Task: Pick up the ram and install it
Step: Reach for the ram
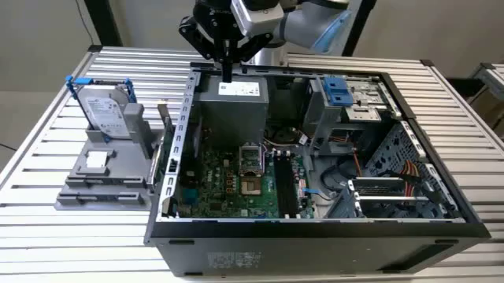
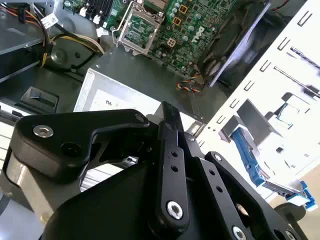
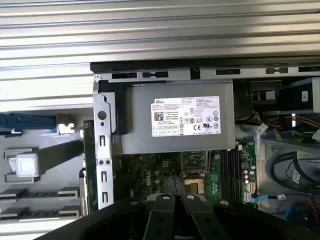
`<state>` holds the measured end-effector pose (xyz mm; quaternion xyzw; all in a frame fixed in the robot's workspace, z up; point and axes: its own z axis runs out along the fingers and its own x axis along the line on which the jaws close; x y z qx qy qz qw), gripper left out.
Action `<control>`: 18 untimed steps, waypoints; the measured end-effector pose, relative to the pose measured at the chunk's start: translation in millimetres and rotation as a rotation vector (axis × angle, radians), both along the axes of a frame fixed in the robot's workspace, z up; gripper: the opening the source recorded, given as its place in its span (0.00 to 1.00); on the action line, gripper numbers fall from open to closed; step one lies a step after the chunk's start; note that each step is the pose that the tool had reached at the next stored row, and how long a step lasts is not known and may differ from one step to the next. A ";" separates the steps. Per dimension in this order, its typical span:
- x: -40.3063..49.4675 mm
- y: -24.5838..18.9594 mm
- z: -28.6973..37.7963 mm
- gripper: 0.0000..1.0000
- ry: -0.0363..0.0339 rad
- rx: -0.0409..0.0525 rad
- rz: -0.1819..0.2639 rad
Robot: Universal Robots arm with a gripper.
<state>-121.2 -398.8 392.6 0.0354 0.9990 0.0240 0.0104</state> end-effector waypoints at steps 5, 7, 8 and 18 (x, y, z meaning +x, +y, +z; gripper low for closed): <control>-0.5 0.0 0.0 0.00 0.0000 0.0000 0.000; -1.1 0.0 0.0 0.00 0.0000 -0.0001 0.000; -1.7 0.0 0.0 0.00 0.0000 0.0000 0.000; -9.0 0.2 0.0 0.00 0.0000 0.0000 0.000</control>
